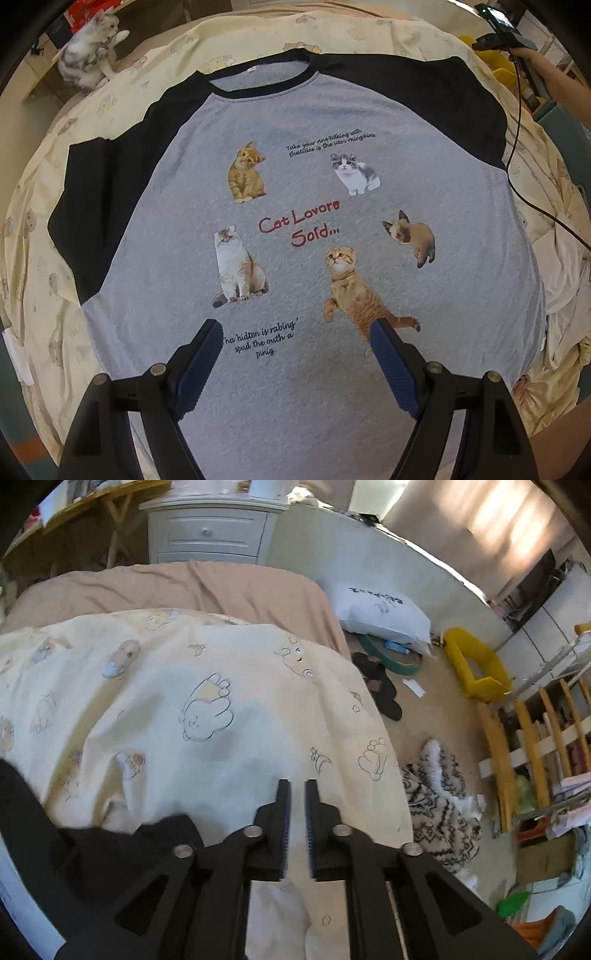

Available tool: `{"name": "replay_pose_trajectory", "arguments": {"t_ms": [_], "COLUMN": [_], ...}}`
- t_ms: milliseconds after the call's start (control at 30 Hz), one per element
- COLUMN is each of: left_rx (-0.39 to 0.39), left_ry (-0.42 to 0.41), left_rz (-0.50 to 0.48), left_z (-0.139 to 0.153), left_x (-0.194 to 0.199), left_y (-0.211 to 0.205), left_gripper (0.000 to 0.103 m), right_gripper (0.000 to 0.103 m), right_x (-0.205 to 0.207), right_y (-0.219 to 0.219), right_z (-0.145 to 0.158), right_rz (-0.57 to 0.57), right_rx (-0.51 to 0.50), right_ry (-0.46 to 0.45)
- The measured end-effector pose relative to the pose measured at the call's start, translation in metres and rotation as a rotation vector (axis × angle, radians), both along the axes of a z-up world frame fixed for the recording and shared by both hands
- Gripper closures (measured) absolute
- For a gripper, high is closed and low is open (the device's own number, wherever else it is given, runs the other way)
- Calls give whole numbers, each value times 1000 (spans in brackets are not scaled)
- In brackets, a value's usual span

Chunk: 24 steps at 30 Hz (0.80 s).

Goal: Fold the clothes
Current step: 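Pull the black sleeve outward with the right gripper, then open it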

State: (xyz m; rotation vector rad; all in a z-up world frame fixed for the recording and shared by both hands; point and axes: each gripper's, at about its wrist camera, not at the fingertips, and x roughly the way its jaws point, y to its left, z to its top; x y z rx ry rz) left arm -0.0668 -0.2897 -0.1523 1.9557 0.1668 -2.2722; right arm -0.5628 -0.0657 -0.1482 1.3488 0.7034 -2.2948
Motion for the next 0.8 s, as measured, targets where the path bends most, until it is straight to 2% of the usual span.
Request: {"name": "replay_pose_trajectory", "arguments": {"t_ms": [67,100,133,233,300,400,467,500,533,567,600,633,733,800], "left_rx": [5,7,9,9,10,3,-8,-14,-16,-17,-17,-16,-14,-7], "left_ry": [6,9,13,19,11,-11,-11,-6,-4,-4,-6,-7,0,4], "left_rz": [1,2,2,6,10,-4,-18,-23,-26,-27,-27,-28,-35,-36], "left_z": [3,4,6,8,5,1,2,3,4,5,4,4,5,5], "left_x": [-1,-1,-1,0,1,3,4,4,4,4,3,3,1,-1], "left_y": [0,-1,-1,-2,-2,3,7,8,9,9,10,10,12,13], "left_gripper": [21,21,21,21,21,21,21,21,21,21,21,21,21,21], "right_gripper": [62,55,43,41,41,41,41,42,48,66,76,95,98,100], "right_x": [9,15,28,62,72,71,77,80,82,84,86,88,95,111], "right_y": [6,10,19,49,66,82,87,86,85,84,83,82,78,70], "right_z": [-7,-11,-15,-28,-43,-69,-74,-70,-66,-62,-59,-55,-42,-16], "right_rz": [68,101,128,229,231,180,180,175,171,167,162,158,148,192], "right_rx": [-70,-99,-81,-114,-138,-223,-272,-269,-266,-263,-260,-257,-250,-276], "right_ry": [-114,-165,-176,-238,-272,-394,-407,-384,-361,-338,-315,-292,-224,-181]}}
